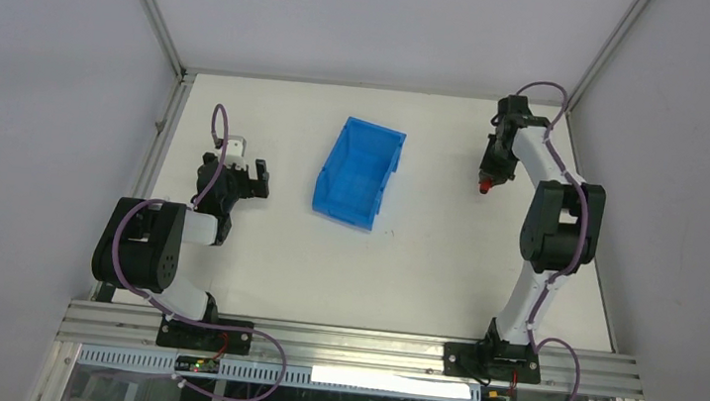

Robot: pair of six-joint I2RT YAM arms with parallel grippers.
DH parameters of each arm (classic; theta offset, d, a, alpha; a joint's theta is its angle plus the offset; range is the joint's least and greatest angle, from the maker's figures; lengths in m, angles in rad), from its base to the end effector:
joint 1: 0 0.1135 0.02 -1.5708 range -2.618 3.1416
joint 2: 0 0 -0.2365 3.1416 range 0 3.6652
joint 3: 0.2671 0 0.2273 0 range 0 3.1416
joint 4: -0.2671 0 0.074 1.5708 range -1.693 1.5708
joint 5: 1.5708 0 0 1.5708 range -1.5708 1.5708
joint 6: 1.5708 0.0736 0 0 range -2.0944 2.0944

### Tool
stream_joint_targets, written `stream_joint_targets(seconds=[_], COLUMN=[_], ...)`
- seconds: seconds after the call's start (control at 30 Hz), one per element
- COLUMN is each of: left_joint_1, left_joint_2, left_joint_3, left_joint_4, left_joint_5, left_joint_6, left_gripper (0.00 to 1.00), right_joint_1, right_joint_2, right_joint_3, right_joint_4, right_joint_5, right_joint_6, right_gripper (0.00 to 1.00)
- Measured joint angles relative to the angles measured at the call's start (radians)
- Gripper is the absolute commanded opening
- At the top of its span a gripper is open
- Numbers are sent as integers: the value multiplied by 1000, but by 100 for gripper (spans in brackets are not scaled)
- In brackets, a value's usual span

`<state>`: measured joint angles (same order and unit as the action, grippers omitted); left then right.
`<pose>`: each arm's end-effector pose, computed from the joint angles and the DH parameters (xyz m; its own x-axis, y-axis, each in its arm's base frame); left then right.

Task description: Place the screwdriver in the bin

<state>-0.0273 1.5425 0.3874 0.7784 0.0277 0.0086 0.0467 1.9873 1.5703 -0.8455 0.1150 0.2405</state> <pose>0.2938 -0.0101 0.1193 -0.3672 0.0186 -0.9299 0.0562 0.9984 -0.0022 0.3850 0.0095 0.1557 -0.9272 0.1936 -0.3208 0.2155 0.9759 -0.0339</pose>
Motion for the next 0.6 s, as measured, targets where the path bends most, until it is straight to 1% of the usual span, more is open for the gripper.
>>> stream_joint_targets(seconds=[0.13, 0.2, 0.33, 0.47, 0.6], left_joint_1=[0, 0, 0, 0, 0], left_joint_2=[0, 0, 0, 0, 0], left_joint_3=[0, 0, 0, 0, 0], left_joint_4=[0, 0, 0, 0, 0], left_joint_5=[0, 0, 0, 0, 0], left_joint_6=[0, 0, 0, 0, 0], left_gripper=[99, 99, 99, 99, 99], right_joint_1=[24, 67, 221, 411, 549], right_joint_2=[-104, -159, -211, -211, -191], right_joint_3=[33, 66, 175, 307, 420], right_joint_4=[-77, -122, -192, -245, -283], right_joint_5=[3, 8, 31, 42, 75], right_joint_6=[2, 3, 3, 9, 33], right_gripper=[0, 0, 0, 0, 0])
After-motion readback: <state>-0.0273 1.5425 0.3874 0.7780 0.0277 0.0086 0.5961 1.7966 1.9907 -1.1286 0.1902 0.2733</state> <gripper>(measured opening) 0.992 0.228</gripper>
